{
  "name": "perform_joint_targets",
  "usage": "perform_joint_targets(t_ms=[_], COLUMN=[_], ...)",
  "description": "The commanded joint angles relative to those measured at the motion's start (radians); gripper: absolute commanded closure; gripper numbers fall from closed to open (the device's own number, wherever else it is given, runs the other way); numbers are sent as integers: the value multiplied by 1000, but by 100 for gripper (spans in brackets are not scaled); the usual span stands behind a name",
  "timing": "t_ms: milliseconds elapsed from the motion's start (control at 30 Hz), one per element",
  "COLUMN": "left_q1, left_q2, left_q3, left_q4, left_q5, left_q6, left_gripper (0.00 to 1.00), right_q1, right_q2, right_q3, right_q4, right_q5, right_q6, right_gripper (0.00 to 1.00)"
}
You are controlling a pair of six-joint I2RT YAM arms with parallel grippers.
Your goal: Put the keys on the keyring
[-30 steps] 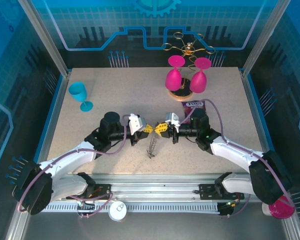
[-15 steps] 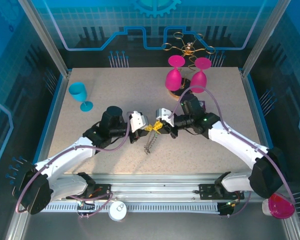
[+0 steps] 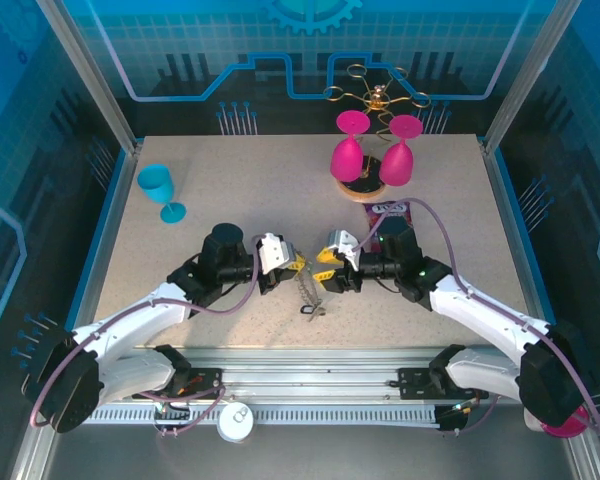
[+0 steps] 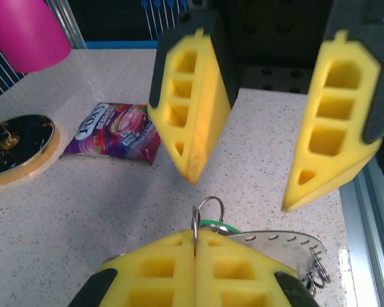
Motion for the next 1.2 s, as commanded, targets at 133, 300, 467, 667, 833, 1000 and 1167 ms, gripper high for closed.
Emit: perform_joint_targets(t_ms=[133, 300, 467, 667, 833, 1000, 1167], left_q1=[-8, -10, -10, -10, -11, -11, -10], left_q2=[-42, -43, -43, -45, -51, -41, -30], left_q3=[-12, -14, -12, -22, -49, -58, -60], left_q4=[113, 111, 113, 149, 255, 303, 300], left_q5=[18, 21, 18, 17, 22, 40, 51], left_q6=[9, 13, 12, -7, -59, -91, -92], left_gripper=[100, 100, 100, 100, 100, 100, 100], right_q1=[15, 16, 17, 13, 16, 14, -23], right_q2=[-1, 10, 27, 55, 97, 90, 29], right_q3=[-6, 2, 8, 1, 16, 38, -20], right_q4=[128, 142, 158, 174, 134, 121, 245], right_q5=[45, 34, 8, -3, -22, -69, -70], right_q6=[116, 128, 140, 159, 164, 143, 124], right_gripper=[63, 75, 86, 100, 100, 89, 62])
